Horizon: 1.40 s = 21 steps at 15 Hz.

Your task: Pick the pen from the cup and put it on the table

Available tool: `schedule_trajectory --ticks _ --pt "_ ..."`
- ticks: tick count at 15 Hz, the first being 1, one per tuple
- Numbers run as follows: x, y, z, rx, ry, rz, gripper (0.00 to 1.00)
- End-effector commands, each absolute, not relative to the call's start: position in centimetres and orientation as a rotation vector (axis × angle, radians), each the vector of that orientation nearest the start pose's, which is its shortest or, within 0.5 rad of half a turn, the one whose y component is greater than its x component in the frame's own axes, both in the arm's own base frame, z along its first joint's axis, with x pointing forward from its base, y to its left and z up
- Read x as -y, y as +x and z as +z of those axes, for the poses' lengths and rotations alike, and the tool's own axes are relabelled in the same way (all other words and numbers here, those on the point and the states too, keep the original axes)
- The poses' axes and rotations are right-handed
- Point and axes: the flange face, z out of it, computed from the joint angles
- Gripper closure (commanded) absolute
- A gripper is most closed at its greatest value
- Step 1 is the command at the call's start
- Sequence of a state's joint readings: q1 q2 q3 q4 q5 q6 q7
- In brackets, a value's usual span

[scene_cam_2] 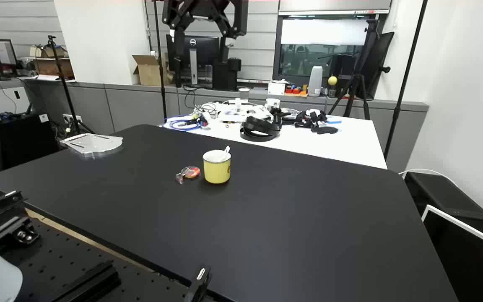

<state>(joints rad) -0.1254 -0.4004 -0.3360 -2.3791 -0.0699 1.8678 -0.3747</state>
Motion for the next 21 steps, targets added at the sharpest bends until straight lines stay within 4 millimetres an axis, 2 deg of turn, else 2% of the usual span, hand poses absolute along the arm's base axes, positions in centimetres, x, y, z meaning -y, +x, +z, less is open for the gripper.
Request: schedule_trajectory --ticks 1,12,17,21 --pt "19.5 36.9 45.4 -0.044 -3.028 0.143 0.00" --pt "19.5 36.9 45.4 -0.044 -3.028 0.143 0.00" --pt "19.6 39.7 45.4 -0.062 -3.046 0.159 0.00" --pt "19.8 43.8 44.9 -0.086 -3.057 0.205 0.00"
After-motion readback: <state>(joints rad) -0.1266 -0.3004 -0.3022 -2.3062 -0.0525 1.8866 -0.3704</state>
